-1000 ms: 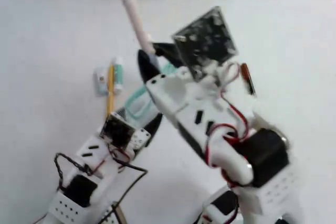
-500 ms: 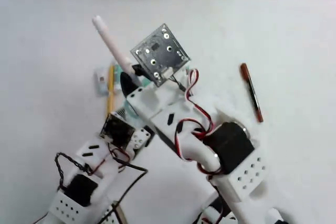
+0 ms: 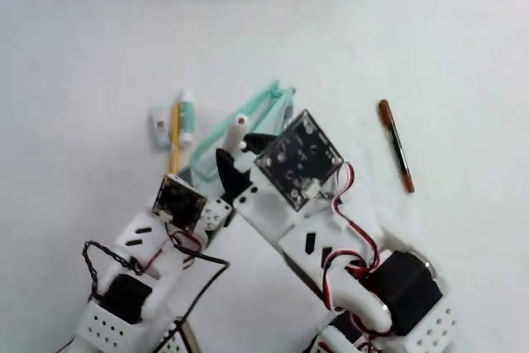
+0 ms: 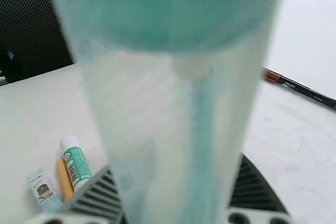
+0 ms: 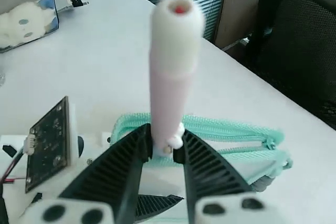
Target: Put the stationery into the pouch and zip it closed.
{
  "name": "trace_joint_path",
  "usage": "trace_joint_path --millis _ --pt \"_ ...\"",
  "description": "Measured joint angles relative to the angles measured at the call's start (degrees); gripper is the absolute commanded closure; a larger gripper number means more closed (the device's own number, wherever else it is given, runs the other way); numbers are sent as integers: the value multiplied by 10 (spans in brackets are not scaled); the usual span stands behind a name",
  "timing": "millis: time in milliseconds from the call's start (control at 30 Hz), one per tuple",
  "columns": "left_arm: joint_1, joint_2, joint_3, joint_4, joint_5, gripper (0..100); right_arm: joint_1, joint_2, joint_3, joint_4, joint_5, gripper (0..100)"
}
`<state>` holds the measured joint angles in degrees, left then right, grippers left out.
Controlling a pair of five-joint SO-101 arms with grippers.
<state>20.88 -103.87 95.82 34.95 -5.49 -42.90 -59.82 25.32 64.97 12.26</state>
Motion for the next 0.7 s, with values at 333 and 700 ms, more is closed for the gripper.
trace_joint_path --millis 333,700 --pt "-2 0 0 0 1 812 0 45 -33 23 17 730" --pt "-2 0 0 0 1 812 135 57 -141 58 18 730"
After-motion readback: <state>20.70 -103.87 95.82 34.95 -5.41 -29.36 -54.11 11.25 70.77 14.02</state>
